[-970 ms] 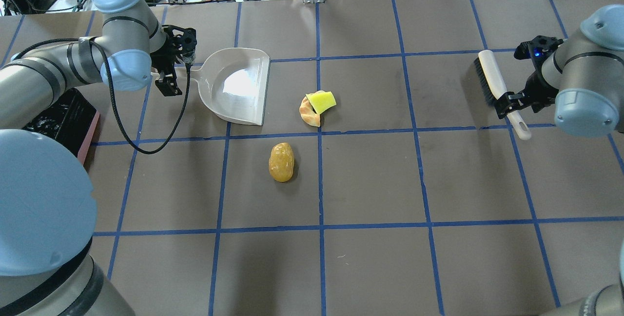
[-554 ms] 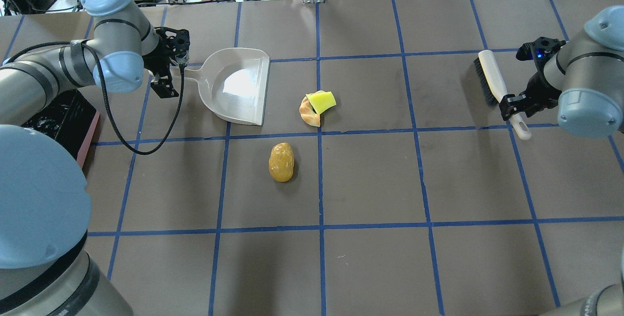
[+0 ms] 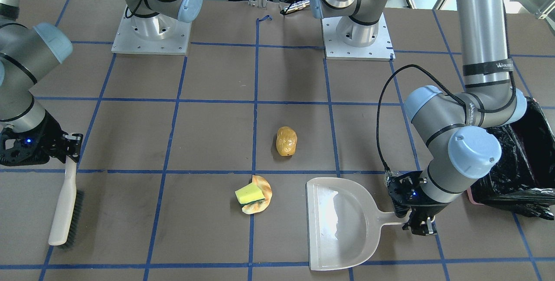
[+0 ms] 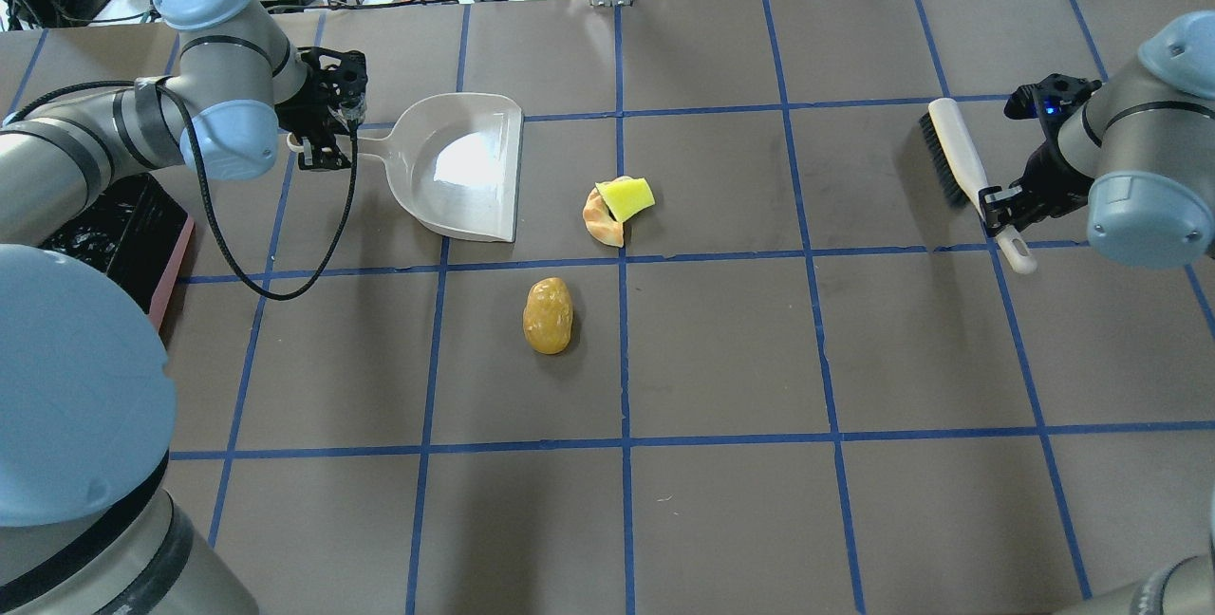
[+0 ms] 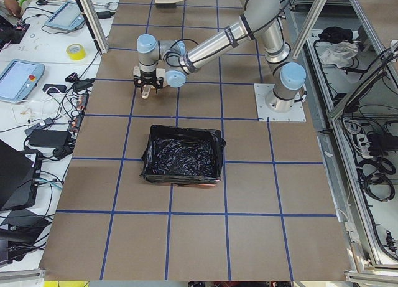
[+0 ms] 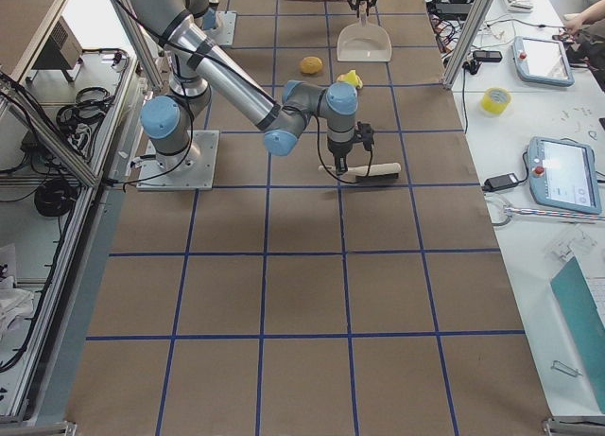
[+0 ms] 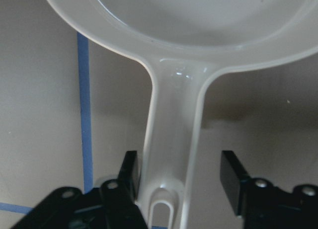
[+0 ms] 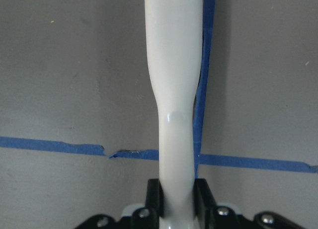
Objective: Sweep and dump trash into bin
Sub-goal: 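Close the left gripper on the dustpan while the right grasps and lifts the brush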
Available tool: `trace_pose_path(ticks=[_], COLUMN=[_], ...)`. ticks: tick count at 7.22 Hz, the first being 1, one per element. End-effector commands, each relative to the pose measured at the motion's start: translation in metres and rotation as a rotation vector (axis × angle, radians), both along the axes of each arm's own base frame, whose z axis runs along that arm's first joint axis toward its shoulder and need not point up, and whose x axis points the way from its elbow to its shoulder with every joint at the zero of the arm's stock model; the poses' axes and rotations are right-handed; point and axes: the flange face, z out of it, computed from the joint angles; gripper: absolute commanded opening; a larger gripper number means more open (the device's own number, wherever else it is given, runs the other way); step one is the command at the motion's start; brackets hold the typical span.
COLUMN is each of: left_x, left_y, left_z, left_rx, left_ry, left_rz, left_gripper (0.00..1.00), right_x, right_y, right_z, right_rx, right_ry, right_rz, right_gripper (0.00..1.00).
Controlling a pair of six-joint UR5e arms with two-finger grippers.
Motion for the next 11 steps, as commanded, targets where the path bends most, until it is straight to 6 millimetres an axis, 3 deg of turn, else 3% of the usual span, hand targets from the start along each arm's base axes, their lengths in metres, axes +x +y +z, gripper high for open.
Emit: trace_pose_path(ticks=[1, 2, 4, 6, 8, 9, 11], left_x=[0.0, 0.0, -0.001, -0.001, -0.003, -0.005, -0.005], left_y=[0.0, 0.0, 0.0, 0.0, 0.009, 0.012, 0.011], left_z=[0.002, 0.002, 0.004, 0.006, 0.0, -0.002, -0.001], left_rx=[-0.007, -0.007, -0.021, -0.023, -0.005, 0.0, -0.001], left_ry=[-0.001, 0.0, -0.002, -0.008, -0.005, -0.003, -0.005], left_rz=[0.0, -0.002, -0.009, -0.051, -0.059, -0.062, -0.066], left_gripper=[0.0, 0.0, 0.0, 0.0, 0.0, 0.0, 0.0], right_x=[0.0, 0.001, 0.014, 0.056, 0.111, 0.154, 0.251], right_y=[-0.002, -0.009, -0.024, -0.032, -0.043, -0.05, -0.047], right_z=[0.007, 0.024, 0.053, 0.077, 0.1, 0.114, 0.112], right_rx=[-0.002, -0.009, 0.0, -0.006, 0.0, 0.008, 0.027], right_ry=[-0.005, -0.005, -0.013, -0.008, -0.03, -0.038, -0.054], right_rz=[-0.036, -0.059, -0.083, -0.085, -0.085, -0.09, -0.172], right_gripper=[0.07, 0.0, 0.0, 0.0, 0.0, 0.0, 0.0])
